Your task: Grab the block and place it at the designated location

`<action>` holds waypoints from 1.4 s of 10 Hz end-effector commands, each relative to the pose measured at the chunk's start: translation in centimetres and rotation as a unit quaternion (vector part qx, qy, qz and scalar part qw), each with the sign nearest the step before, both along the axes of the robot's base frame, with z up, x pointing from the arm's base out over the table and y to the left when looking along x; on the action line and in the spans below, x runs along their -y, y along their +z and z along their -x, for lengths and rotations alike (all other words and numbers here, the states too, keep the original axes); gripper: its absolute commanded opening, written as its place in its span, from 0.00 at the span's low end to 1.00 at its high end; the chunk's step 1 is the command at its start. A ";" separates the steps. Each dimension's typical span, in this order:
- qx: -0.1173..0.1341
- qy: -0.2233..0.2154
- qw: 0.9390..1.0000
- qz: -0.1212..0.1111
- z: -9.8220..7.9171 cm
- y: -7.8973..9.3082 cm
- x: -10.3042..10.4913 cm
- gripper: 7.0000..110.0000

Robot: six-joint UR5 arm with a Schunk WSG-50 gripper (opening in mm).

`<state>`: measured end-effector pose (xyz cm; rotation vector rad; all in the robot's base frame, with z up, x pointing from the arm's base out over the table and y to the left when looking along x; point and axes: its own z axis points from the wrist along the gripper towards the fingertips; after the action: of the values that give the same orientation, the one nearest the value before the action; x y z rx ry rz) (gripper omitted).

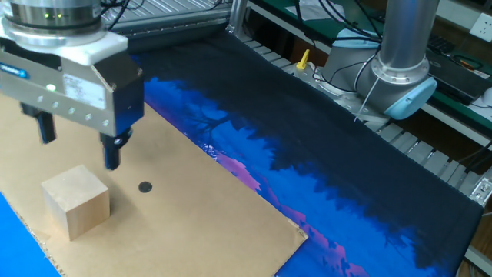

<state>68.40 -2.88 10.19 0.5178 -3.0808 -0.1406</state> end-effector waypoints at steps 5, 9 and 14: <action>0.003 -0.082 0.997 -0.012 -0.2 1.4 -1.0 0.15; -0.004 -0.096 0.995 -0.032 -0.1 1.4 -1.9 0.97; -0.012 -0.122 0.992 -0.007 0.2 0.9 -0.7 0.79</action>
<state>68.33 -1.99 11.04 0.1821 -3.1142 -0.1731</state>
